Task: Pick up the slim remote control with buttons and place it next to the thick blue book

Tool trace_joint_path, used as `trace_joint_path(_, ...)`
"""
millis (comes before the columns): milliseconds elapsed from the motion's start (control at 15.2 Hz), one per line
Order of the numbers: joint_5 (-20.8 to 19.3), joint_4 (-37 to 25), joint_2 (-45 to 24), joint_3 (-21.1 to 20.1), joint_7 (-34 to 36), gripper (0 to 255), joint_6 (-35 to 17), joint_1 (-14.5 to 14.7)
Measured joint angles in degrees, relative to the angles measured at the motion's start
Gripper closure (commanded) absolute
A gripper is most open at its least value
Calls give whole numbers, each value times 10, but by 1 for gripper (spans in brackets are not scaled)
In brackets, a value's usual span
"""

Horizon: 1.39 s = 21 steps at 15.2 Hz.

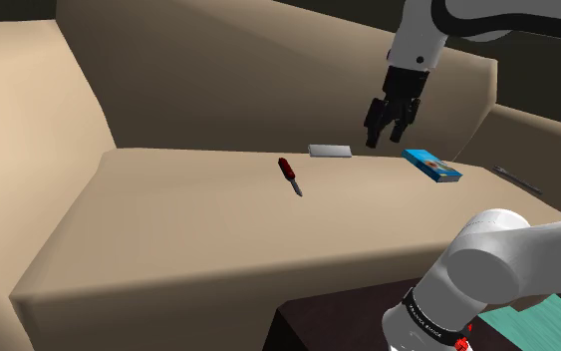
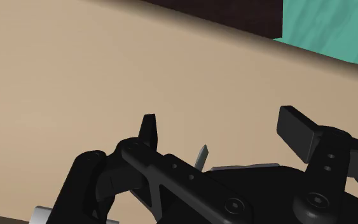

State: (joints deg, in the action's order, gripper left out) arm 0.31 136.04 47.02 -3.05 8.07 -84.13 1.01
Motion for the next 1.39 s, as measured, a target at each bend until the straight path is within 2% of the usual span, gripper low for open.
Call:
trace_joint_path(198,-17,19,5,12,-25,0,-20,0)
trace_joint_path(594,-93,86,3,69,-139,0,-123,-1)
trace_joint_path(990,-170,130,-46,137,-248,0,-262,-6)
trace_joint_path(1386,-231,132,-135,210,-352,0,-409,-6)
